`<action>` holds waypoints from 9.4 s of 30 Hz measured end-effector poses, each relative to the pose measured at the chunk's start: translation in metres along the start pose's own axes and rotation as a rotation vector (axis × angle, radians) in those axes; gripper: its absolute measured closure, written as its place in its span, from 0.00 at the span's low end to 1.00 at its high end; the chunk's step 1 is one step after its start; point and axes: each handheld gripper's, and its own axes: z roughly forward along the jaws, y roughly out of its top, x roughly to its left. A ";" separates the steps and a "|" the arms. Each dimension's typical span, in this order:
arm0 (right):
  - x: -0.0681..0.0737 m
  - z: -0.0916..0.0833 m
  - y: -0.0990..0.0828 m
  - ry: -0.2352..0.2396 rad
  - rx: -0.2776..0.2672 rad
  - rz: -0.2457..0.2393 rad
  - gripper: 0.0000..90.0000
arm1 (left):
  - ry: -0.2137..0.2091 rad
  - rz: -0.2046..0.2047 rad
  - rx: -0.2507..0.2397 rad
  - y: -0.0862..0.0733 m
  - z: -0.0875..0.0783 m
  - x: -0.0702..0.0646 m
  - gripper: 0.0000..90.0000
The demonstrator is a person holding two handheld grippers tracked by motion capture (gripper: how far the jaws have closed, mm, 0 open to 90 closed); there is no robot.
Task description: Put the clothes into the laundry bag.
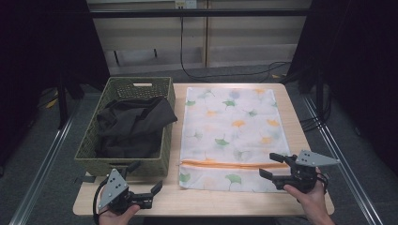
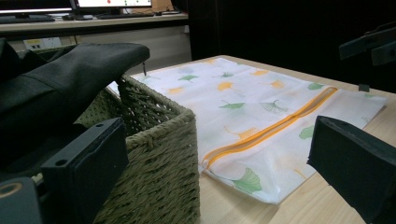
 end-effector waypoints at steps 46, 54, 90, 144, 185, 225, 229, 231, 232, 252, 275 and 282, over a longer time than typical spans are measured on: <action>-0.028 0.141 0.013 0.107 0.556 -0.136 0.47 | -0.046 0.020 0.017 0.000 0.005 -0.009 0.05; -0.026 0.147 0.011 0.101 0.552 -0.174 0.48 | -0.044 0.020 0.029 0.000 0.004 -0.008 0.05; -0.042 0.154 0.023 0.051 0.620 -0.109 0.99 | -0.033 -0.001 0.051 -0.002 0.005 -0.003 0.06; -0.050 0.110 0.106 0.000 0.115 -0.036 1.00 | -0.091 -0.007 0.066 0.000 0.003 -0.007 0.08; -0.055 0.113 0.116 0.028 0.065 -0.040 1.00 | 0.054 -0.029 0.249 0.086 0.039 0.122 0.04; -0.057 0.117 0.114 0.026 0.091 -0.045 1.00 | 0.082 -0.174 0.728 0.038 0.113 0.203 0.00; -0.057 0.117 0.114 0.026 0.092 -0.044 1.00 | 0.067 -0.174 0.737 0.029 0.117 0.200 0.00; -0.057 0.118 0.113 0.027 0.095 -0.046 1.00 | 0.056 -0.129 0.815 0.030 0.121 0.191 0.00; -0.057 0.118 0.113 0.030 0.094 -0.041 1.00 | 0.049 -0.090 0.856 0.030 0.124 0.187 0.00; -0.059 0.121 0.110 0.039 0.114 -0.033 1.00 | 0.115 -0.139 0.907 0.014 0.141 0.199 0.01; -0.058 0.125 0.106 0.045 0.127 -0.029 1.00 | 0.125 -0.031 1.014 0.012 0.153 0.201 0.15; -0.057 0.126 0.106 0.049 0.131 -0.033 1.00 | 0.168 -0.022 1.051 0.018 0.156 0.203 0.42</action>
